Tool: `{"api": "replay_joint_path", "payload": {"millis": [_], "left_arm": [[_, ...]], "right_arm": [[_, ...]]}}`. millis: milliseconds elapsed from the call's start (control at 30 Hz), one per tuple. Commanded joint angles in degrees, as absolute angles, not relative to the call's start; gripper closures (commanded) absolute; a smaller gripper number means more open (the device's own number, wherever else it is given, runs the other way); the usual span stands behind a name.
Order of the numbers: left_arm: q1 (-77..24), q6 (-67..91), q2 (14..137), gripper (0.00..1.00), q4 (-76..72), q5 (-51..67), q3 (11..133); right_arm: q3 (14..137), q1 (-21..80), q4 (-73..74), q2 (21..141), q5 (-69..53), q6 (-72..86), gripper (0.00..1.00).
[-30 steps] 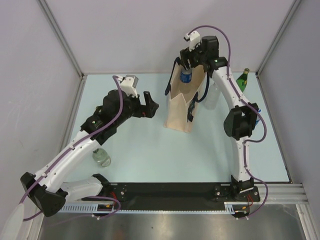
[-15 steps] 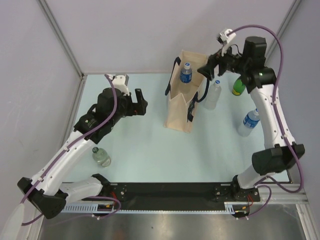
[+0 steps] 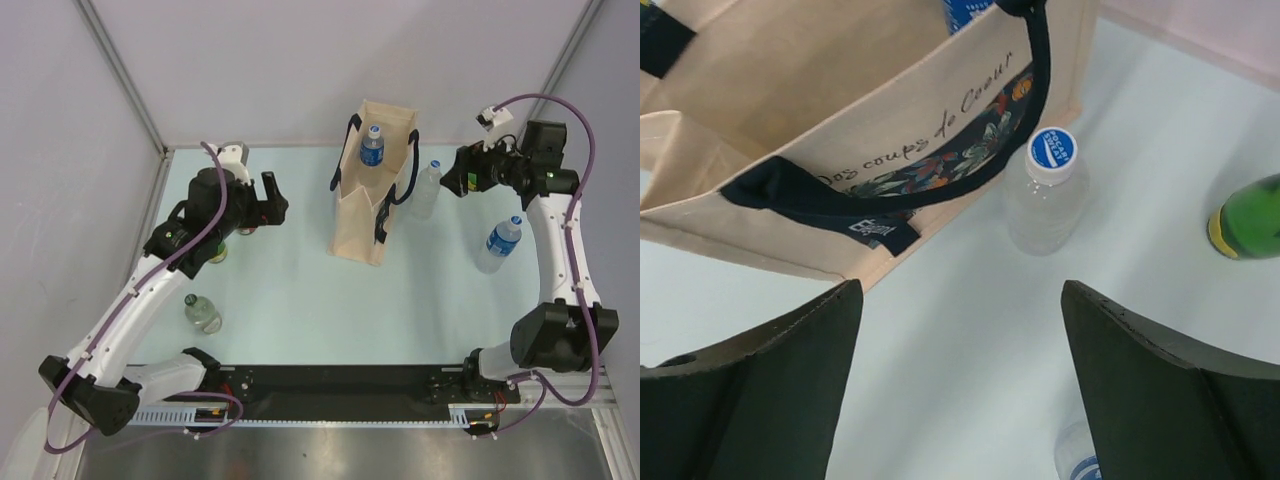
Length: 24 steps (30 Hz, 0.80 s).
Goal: Place the beverage into the canvas bag
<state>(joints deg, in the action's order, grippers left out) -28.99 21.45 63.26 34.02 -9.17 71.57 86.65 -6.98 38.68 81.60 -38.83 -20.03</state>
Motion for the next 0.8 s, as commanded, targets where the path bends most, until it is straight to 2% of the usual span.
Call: {"api": "replay_joint_path", "payload": {"millis": [0, 400, 767], "left_arm": [[-28.83, 23.55, 63.20, 0.00, 31.99, -4.84, 71.90], [-28.83, 25.93, 59.50, 0.00, 31.20, -4.31, 67.85], [-28.83, 26.72, 58.36, 0.00, 31.29, -4.40, 66.27]], "right_arm": [[89.82, -6.42, 39.73, 86.47, -35.25, -20.48, 0.14], [102.21, -2.73, 37.88, 103.17, -29.09, -20.92, 0.16], [106.87, -1.23, 36.74, 109.86, -26.72, -20.65, 0.21]]}}
